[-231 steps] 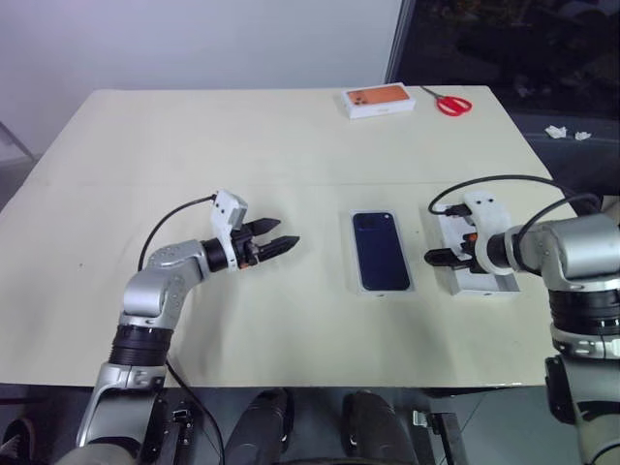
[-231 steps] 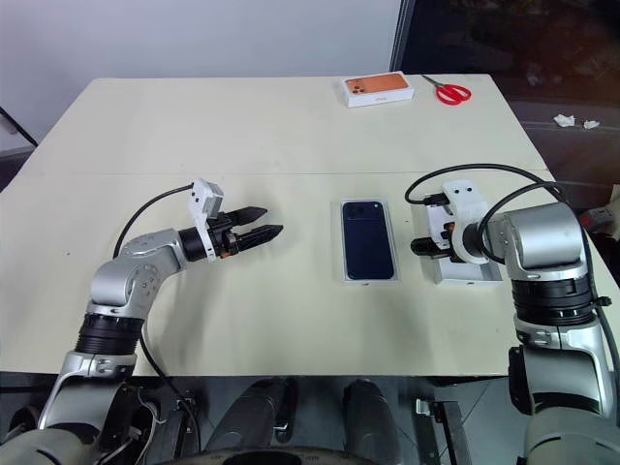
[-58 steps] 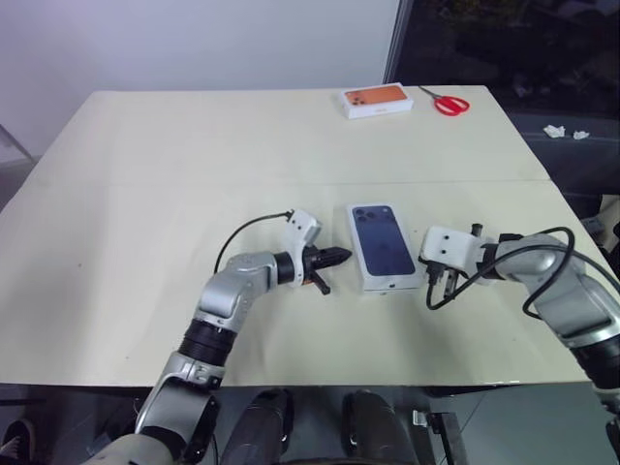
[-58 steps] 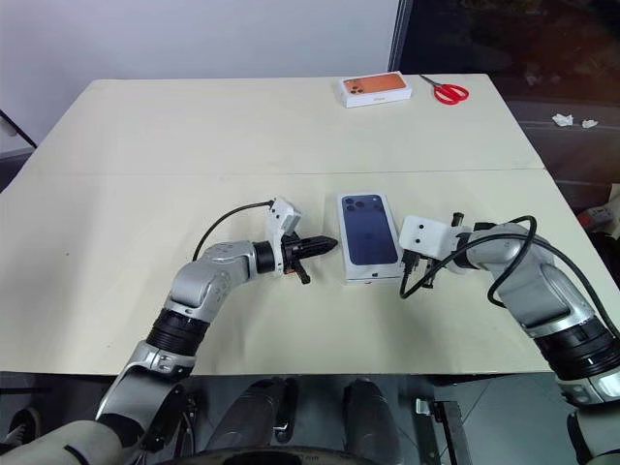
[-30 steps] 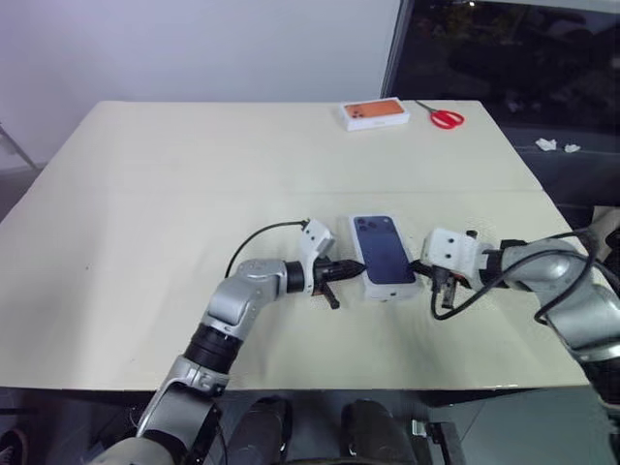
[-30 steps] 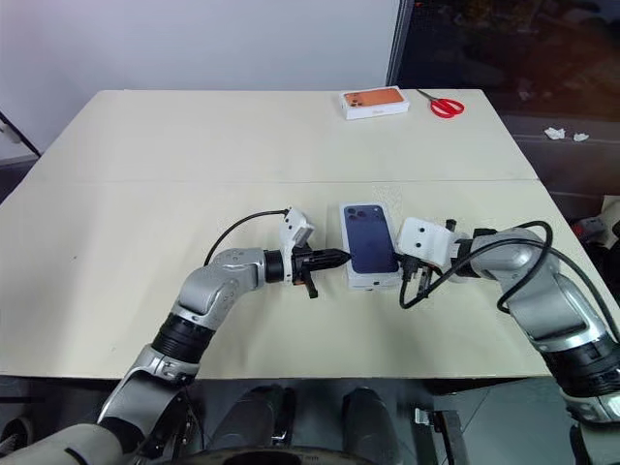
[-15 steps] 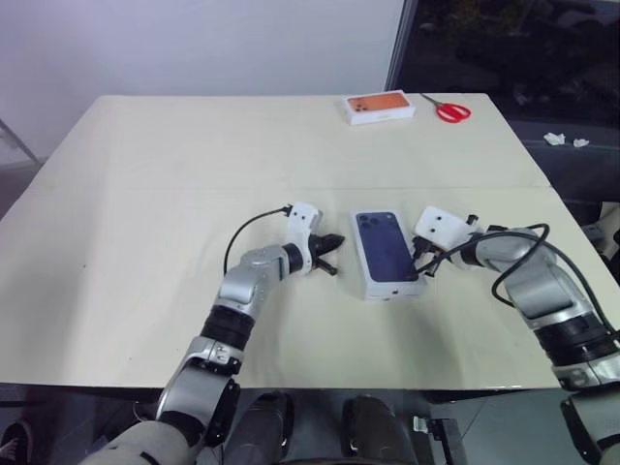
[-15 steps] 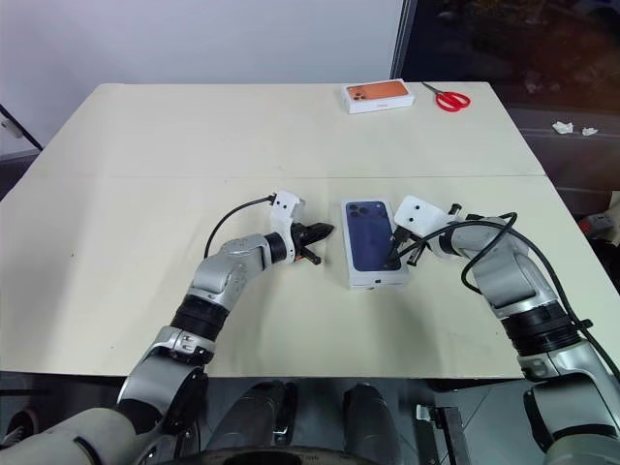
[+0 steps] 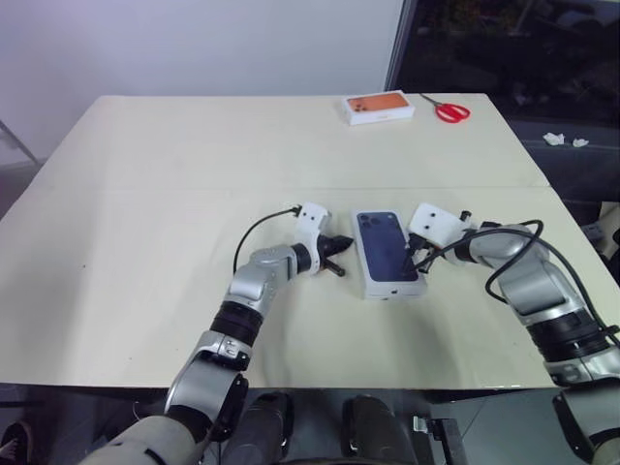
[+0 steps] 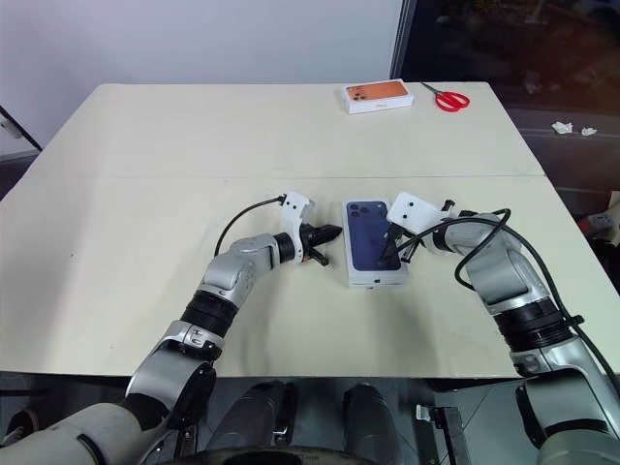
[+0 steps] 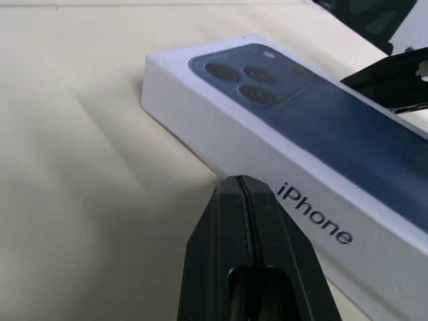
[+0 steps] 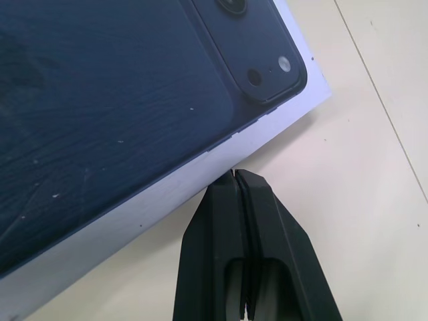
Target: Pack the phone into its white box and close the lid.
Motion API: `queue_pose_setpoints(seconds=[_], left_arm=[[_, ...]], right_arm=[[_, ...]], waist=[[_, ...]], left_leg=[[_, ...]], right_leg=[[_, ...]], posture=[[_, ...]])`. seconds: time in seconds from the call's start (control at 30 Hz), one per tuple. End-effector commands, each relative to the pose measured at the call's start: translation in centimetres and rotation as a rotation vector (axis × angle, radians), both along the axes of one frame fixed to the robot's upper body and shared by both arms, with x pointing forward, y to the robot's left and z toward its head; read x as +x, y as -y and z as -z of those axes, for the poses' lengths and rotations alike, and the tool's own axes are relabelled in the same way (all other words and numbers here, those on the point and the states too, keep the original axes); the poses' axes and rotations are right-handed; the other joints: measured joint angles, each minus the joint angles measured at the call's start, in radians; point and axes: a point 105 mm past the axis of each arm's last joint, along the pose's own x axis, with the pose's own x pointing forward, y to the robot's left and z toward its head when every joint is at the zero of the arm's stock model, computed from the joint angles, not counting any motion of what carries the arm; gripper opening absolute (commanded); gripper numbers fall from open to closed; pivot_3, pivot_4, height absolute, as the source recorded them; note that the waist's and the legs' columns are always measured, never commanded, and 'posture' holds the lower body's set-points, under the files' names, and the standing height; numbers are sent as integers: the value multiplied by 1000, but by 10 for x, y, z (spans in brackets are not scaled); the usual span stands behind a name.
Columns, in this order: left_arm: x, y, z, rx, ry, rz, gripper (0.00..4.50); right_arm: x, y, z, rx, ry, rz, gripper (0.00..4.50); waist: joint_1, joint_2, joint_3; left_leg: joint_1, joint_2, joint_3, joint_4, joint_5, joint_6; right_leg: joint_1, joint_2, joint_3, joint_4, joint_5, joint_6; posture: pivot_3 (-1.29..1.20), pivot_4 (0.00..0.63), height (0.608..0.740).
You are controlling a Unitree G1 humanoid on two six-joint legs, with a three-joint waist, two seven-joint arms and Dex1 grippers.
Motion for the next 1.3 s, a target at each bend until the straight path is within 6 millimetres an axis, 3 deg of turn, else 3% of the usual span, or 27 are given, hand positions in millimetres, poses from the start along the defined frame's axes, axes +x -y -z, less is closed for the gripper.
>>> queue_pose_setpoints(seconds=[0.03, 0.4, 0.73, 1.0, 1.1, 1.2, 1.3], left_arm=[[-3, 10, -20, -31, 74, 40, 0], [-10, 15, -25, -41, 105, 71, 0], [-24, 17, -16, 13, 108, 120, 0], [-21, 8, -8, 41, 105, 90, 0], [-16, 1, -13, 16, 102, 53, 0], [-8, -2, -39, -68, 117, 24, 0], [-4, 4, -58, -107, 156, 33, 0]], right_arm=[[-1, -7, -22, 40, 61, -26, 47], [-3, -9, -24, 33, 58, -43, 47], [-16, -6, -12, 0, 1, -73, 47], [-19, -9, -2, -46, -10, -95, 47], [-13, -4, -8, -59, 26, -72, 47], [5, 13, -38, -22, 129, 15, 47], [13, 8, -56, 64, 172, 25, 47]], waist=[[0, 0, 0], [0, 0, 0], [0, 0, 0], [0, 0, 0], [-1, 0, 0], [-2, 1, 1], [-1, 1, 1]], left_leg=[[0, 0, 0, 0, 0, 0], [0, 0, 0, 0, 0, 0], [0, 0, 0, 0, 0, 1], [0, 0, 0, 0, 0, 1], [0, 0, 0, 0, 0, 0], [0, 1, 0, 0, 0, 0], [0, 0, 0, 0, 0, 0]], right_leg=[[0, 0, 0, 0, 0, 0], [0, 0, 0, 0, 0, 0], [0, 0, 0, 0, 0, 0], [0, 0, 0, 0, 0, 0], [0, 0, 0, 0, 0, 0], [0, 0, 0, 0, 0, 0], [0, 0, 0, 0, 0, 0]], posture=[[0, 150, 740], [0, 150, 740], [0, 150, 740], [0, 150, 740], [0, 150, 740], [0, 150, 740], [0, 150, 740]])
